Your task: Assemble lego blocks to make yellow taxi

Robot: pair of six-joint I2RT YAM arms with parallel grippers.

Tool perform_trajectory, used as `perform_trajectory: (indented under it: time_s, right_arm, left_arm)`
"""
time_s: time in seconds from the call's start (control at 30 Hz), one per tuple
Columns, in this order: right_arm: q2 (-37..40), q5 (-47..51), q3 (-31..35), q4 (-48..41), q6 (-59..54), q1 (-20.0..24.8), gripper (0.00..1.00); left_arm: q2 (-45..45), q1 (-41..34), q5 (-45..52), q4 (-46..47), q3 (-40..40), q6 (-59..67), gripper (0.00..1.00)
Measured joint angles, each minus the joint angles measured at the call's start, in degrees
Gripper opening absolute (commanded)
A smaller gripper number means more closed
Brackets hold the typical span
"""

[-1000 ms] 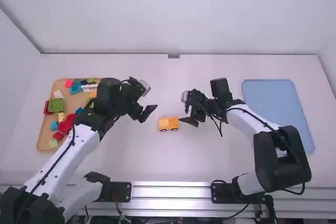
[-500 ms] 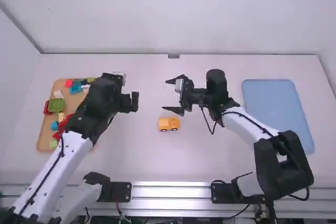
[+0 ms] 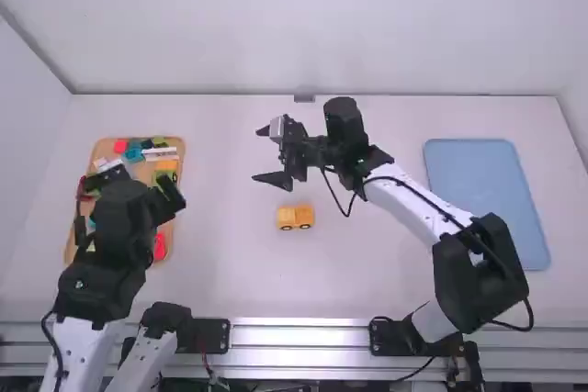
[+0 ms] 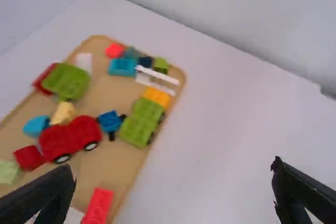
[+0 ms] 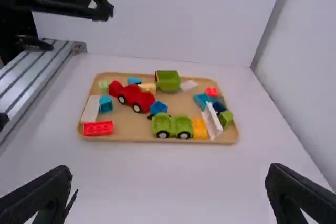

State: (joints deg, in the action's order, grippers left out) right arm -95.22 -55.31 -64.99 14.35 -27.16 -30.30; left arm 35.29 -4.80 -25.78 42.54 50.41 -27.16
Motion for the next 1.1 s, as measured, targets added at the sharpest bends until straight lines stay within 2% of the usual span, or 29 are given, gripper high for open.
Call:
perform_trajectory:
  time_s: [0.27, 0.47, 0.67, 0.9, 1.1]
  right_arm:
    - [-4.20, 0.22, -6.12, -4.22, -1.81, -2.67, 0.98]
    - [-4.20, 2.10, -9.94, -4.59, 0.11, -3.21, 0.98]
    - [-4.20, 4.61, -13.62, -9.18, 2.62, -3.19, 0.98]
    - [-4.20, 10.14, -16.28, -15.17, 1.01, -5.35, 0.98]
    - [-4.20, 12.70, -16.68, -15.65, 0.09, -6.60, 0.98]
  left_arm:
    - [0.04, 13.92, 2.38, -1.38, 0.00, -0.55, 0.99]
    - [5.53, 26.93, 10.27, -2.71, 0.02, 0.66, 0.99]
    - [12.66, 37.42, 19.71, -2.45, 3.43, 3.67, 0.99]
    - [23.10, 44.59, 24.74, 1.07, 10.25, 4.79, 0.99]
    - [31.50, 48.46, 25.90, 1.46, 11.72, 4.92, 0.99]
